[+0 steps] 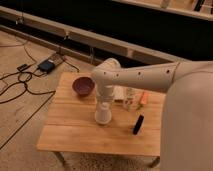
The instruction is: Place the ceramic cup over the eraser
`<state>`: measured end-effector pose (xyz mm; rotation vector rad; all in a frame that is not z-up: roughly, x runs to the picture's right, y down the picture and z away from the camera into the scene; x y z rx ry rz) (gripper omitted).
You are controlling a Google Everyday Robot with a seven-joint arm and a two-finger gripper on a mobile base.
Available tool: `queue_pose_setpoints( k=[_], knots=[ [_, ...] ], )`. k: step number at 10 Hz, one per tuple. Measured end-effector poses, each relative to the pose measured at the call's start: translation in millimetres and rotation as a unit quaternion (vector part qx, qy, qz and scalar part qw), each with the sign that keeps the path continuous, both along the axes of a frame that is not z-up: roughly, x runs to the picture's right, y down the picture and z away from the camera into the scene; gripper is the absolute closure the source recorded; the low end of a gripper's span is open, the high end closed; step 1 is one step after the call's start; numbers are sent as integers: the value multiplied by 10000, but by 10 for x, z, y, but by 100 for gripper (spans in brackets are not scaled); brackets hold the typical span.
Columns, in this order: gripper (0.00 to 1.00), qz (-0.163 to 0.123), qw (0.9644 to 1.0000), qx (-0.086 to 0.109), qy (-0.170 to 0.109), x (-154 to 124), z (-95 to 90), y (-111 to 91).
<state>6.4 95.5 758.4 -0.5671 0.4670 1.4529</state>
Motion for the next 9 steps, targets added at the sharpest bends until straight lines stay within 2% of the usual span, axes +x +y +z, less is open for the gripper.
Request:
queue_pose_setpoints(
  k=[3,6,9],
  knots=[
    [100,75,9998,90,153,194,-325,-153],
    [100,21,9993,188,334,339,-589,-309],
    [100,58,9976,261,645,590,-751,-427]
  ],
)
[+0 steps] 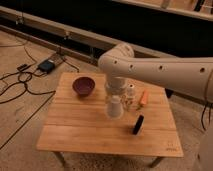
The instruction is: Place the ceramic cup over the eraser
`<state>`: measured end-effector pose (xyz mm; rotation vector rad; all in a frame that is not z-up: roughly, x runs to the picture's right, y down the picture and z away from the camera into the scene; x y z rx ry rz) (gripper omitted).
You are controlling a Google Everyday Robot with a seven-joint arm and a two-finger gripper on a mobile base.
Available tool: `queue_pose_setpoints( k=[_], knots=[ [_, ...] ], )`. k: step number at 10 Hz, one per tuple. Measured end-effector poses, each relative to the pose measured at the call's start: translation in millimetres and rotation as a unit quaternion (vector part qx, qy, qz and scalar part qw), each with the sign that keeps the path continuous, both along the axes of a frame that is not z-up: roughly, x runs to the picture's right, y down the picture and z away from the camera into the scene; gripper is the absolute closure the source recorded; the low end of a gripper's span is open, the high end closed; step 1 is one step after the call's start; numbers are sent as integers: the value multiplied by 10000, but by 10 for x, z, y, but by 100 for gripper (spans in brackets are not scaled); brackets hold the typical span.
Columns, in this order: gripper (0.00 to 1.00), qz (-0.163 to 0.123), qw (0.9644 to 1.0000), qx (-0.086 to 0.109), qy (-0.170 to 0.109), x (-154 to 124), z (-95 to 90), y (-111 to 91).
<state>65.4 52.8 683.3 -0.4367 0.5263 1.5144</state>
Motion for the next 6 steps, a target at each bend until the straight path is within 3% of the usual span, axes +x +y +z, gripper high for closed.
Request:
queue_pose_setpoints(
  k=[4,6],
  knots=[
    [100,345,9979,113,535,540,-203,-137],
    [100,436,9968,142,661,661,-285,-168]
  ],
)
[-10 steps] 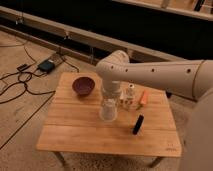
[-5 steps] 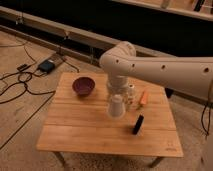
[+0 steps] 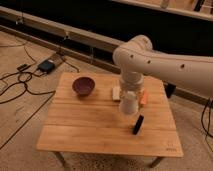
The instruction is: Place the ceramic cup over the eraser
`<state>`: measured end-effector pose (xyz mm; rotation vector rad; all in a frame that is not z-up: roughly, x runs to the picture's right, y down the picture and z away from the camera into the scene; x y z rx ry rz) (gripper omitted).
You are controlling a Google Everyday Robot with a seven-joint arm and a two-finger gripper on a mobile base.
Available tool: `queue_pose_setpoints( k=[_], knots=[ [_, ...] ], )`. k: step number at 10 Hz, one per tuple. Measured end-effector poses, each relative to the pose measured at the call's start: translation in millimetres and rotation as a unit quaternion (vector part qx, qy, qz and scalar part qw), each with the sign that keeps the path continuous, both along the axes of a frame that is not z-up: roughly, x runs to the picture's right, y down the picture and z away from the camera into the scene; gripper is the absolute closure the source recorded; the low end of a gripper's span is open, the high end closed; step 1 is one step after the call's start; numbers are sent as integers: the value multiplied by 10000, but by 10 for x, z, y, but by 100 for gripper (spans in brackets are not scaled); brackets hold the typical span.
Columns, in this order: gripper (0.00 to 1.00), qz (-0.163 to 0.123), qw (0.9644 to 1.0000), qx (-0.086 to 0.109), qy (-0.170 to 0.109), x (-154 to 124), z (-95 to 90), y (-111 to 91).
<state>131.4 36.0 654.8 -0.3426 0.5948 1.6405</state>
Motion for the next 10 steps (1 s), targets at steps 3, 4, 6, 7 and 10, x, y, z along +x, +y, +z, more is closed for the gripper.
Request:
queue_pose_setpoints(
  k=[3,4,6,7,10],
  knots=[
    [100,103,9999,-54,107,98,-121,81],
    [100,127,9999,-73,91,74,-156,145],
    [100,194,9998,-65,61,52,-193,252],
    [100,245,9997,-65,48,50,-213,313],
    [100,426,9990,-38,90,132,-256,453]
  ],
)
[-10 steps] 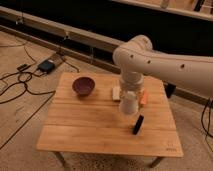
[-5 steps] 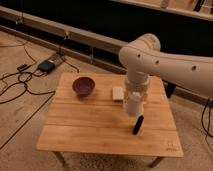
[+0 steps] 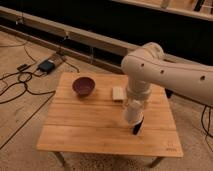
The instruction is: Place the ceramic cup over the eraser
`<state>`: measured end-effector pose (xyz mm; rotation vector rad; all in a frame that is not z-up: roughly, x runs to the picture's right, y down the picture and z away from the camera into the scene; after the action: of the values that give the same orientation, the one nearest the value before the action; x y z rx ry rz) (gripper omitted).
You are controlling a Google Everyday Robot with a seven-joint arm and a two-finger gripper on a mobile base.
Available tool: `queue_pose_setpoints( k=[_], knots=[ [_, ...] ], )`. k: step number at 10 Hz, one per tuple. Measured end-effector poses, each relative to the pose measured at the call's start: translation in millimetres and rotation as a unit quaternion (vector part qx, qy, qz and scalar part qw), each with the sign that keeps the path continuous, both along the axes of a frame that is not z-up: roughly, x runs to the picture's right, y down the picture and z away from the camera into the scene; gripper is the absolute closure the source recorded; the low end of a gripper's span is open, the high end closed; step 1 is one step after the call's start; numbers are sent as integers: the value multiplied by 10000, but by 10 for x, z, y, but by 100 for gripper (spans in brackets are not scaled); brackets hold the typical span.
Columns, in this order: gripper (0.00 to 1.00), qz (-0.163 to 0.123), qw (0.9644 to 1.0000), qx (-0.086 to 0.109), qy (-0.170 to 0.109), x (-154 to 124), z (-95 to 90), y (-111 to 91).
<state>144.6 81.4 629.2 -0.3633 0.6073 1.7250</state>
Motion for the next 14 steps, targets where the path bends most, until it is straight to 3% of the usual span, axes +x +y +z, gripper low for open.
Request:
queue_pose_setpoints(
  k=[6,14],
  knots=[
    [100,242,9995,65,169,250,30,90],
    [100,515,9986,126,51,294,257,362]
  ],
)
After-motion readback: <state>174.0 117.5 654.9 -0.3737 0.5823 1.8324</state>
